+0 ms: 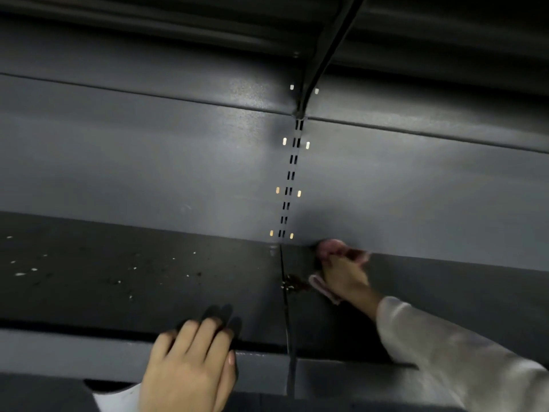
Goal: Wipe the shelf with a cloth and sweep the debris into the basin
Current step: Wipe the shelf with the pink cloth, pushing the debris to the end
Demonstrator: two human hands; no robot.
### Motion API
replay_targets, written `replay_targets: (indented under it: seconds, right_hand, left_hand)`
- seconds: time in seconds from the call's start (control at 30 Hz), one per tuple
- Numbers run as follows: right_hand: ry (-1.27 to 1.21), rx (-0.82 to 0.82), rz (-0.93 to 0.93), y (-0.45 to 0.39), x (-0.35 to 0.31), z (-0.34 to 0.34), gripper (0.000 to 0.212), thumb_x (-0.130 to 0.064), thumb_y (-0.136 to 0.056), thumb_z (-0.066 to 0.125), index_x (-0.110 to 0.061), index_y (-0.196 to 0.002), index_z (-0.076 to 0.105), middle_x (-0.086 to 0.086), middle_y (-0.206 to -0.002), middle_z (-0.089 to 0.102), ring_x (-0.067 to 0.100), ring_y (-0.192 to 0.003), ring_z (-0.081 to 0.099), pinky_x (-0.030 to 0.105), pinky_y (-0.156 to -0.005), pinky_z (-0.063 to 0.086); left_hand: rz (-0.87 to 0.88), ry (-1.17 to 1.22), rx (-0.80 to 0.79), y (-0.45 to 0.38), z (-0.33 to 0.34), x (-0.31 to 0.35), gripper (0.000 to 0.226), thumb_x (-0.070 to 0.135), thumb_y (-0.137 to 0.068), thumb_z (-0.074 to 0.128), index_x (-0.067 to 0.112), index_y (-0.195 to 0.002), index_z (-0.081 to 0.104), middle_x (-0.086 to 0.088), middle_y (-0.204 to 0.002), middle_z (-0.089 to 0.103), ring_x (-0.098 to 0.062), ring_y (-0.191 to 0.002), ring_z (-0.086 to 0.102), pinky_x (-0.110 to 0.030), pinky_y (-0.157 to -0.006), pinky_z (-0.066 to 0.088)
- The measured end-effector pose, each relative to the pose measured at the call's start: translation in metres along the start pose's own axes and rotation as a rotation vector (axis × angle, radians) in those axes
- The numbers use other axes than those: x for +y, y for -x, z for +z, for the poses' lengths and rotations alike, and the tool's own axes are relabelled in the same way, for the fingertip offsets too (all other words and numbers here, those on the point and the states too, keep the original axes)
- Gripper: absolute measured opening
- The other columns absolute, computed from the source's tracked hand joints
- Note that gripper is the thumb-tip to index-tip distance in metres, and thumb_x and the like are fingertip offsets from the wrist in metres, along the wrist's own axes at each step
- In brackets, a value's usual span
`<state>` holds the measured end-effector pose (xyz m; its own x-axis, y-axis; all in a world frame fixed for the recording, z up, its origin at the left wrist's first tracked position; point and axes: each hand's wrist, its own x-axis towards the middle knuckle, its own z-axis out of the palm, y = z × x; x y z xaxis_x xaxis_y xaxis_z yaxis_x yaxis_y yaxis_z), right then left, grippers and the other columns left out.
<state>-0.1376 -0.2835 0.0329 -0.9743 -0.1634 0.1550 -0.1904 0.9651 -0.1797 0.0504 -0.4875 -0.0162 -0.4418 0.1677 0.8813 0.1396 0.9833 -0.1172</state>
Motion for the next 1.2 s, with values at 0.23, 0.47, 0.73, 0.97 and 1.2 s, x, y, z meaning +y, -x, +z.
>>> replay_targets:
  seconds: [0.23, 0.47, 0.73, 0.97, 1.2]
  right_hand:
    - [-0.402, 0.028, -0.353, 0.021, -0.109, 0.003, 0.027, -0.015, -0.094, 0.041, -0.001, -0.105, 0.062, 0.022, -0.112, 0.066, 0.035, -0.103, 0.062, 0.037, -0.088, 0.048]
    - [-0.31, 0.166, 0.006, -0.02, 0.026, -0.037, 0.026, -0.012, -0.094, 0.043, -0.001, -0.11, 0.061, 0.024, -0.119, 0.063, 0.035, -0.11, 0.058, 0.034, -0.086, 0.044]
    - [-0.245, -0.016, -0.291, -0.008, -0.027, -0.001, 0.033, -0.012, -0.093, 0.041, -0.016, -0.122, 0.055, 0.011, -0.132, 0.052, 0.027, -0.119, 0.05, 0.015, -0.093, 0.04]
    - [-0.335, -0.072, -0.596, 0.031, -0.128, 0.005, 0.027, -0.012, -0.094, 0.042, -0.002, -0.109, 0.062, 0.02, -0.116, 0.065, 0.035, -0.105, 0.061, 0.036, -0.09, 0.047]
    - [-0.671, 0.12, -0.56, 0.022, -0.03, -0.034, 0.027, 0.015, -0.088, 0.035, 0.017, -0.101, 0.059, -0.015, -0.104, 0.07, 0.009, -0.101, 0.065, 0.018, -0.092, 0.048]
  left_hand:
    - [0.026, -0.011, 0.012, -0.002, -0.002, -0.003, 0.038, 0.028, -0.089, 0.03, 0.015, -0.08, 0.065, -0.007, -0.075, 0.072, -0.021, -0.075, 0.041, -0.034, -0.06, 0.026]
    - [-0.004, -0.036, -0.05, -0.003, -0.007, -0.011, 0.033, 0.03, -0.07, 0.043, 0.012, -0.066, 0.072, -0.006, -0.074, 0.071, -0.02, -0.075, 0.041, -0.033, -0.059, 0.026]
    - [-0.031, -0.043, -0.062, -0.003, -0.006, -0.008, 0.034, 0.03, -0.07, 0.043, 0.014, -0.07, 0.072, -0.003, -0.077, 0.072, -0.019, -0.078, 0.042, -0.032, -0.061, 0.026]
    - [0.02, -0.04, -0.059, -0.002, -0.011, -0.009, 0.025, 0.027, -0.084, 0.035, 0.017, -0.087, 0.058, -0.004, -0.078, 0.07, -0.02, -0.076, 0.04, -0.033, -0.06, 0.024]
    - [0.005, -0.028, -0.085, 0.002, -0.017, -0.016, 0.058, 0.03, -0.096, 0.018, 0.012, -0.074, 0.069, -0.004, -0.077, 0.068, -0.018, -0.075, 0.039, -0.03, -0.06, 0.025]
